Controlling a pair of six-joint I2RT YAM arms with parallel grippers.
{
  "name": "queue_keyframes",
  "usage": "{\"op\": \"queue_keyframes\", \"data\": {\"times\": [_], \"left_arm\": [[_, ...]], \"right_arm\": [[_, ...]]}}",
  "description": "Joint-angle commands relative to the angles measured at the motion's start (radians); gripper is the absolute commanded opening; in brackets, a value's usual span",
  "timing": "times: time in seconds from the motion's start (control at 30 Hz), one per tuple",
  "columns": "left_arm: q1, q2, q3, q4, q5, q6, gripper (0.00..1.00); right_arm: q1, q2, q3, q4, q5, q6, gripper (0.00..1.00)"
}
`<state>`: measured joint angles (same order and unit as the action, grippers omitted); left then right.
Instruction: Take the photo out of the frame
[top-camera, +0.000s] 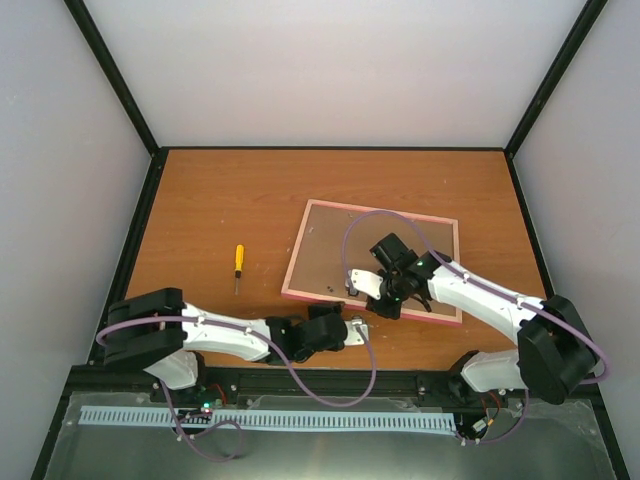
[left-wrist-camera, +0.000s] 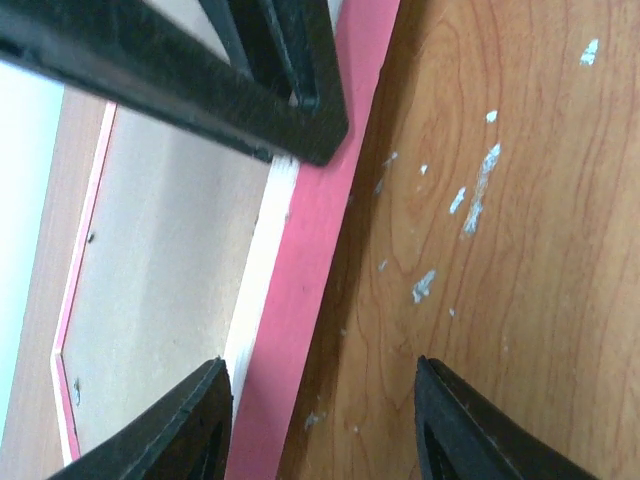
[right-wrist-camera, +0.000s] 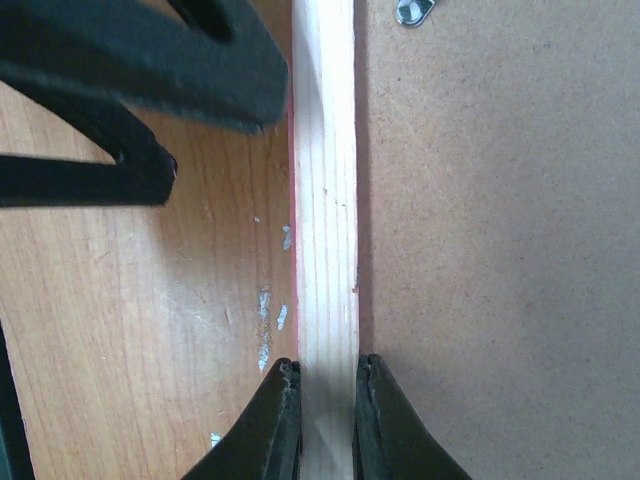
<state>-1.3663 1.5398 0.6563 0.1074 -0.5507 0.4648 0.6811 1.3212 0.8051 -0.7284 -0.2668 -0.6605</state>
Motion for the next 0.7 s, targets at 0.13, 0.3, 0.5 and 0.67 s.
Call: {"op": "queue_keyframes", "data": {"times": [0.13, 0.3, 0.5, 0.67], "left_arm": [[-0.039, 0.024, -0.059, 0.150, -0.129, 0.033, 0.52], [-0.045, 0.136, -0.065, 0.377, -0.250, 0.183, 0.52], [-0.045, 0.191, -0.071, 0.594, -0.273, 0.340, 0.51], [-0.045, 0.258, -0.051, 0.705, -0.272, 0.426, 0.50]], "right_arm": [[0.000, -0.052, 0.019, 0.014, -0.040, 0.031, 0.03], [0.000, -0.035, 0.043, -0.016, -0.064, 0.040, 0.03], [0.000, -0.036, 0.055, -0.030, -0.078, 0.054, 0.03], [0.000, -0.041, 0.056, -0.038, -0.080, 0.060, 0.03]]}}
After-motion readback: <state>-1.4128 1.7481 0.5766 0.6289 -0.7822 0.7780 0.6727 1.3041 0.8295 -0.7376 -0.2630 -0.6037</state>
